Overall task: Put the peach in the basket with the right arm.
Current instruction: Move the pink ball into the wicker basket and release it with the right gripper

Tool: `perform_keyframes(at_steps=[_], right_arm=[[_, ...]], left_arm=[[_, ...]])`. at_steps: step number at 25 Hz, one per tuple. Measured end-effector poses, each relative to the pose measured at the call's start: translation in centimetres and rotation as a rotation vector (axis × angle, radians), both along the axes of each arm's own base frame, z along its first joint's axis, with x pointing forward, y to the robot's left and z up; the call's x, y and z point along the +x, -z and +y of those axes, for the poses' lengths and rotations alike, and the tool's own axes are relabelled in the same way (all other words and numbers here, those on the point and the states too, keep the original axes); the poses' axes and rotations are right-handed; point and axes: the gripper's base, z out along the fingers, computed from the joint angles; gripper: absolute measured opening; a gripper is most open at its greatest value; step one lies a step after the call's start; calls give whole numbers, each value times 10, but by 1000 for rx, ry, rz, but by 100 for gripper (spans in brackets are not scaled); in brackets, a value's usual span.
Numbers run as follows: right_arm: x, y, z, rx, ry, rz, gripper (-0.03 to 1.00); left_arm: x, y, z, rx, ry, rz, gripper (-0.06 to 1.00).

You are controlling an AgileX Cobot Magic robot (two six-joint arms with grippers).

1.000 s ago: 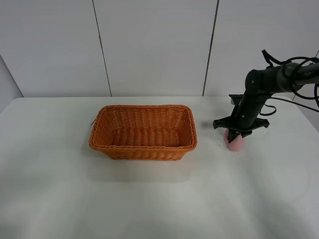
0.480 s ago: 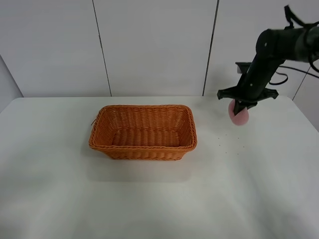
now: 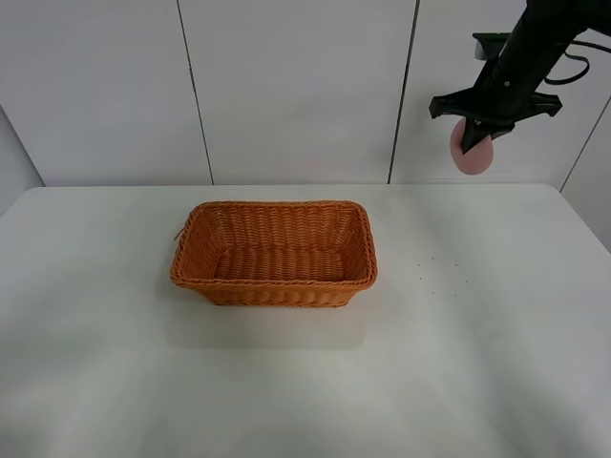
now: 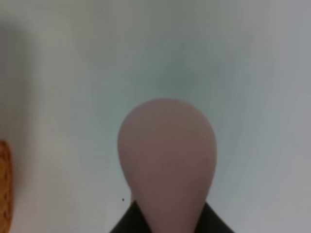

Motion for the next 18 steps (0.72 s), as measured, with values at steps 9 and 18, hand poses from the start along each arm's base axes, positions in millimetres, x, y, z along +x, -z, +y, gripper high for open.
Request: perform_keyframes(at_steps=[9, 18], right_arm=[[-17, -4, 75, -3, -172, -7, 0], [-61, -5, 180, 9, -428, -33, 0]], left_arm=[[0, 0, 0, 0, 0, 0, 99], [0, 0, 0, 0, 0, 0, 99]])
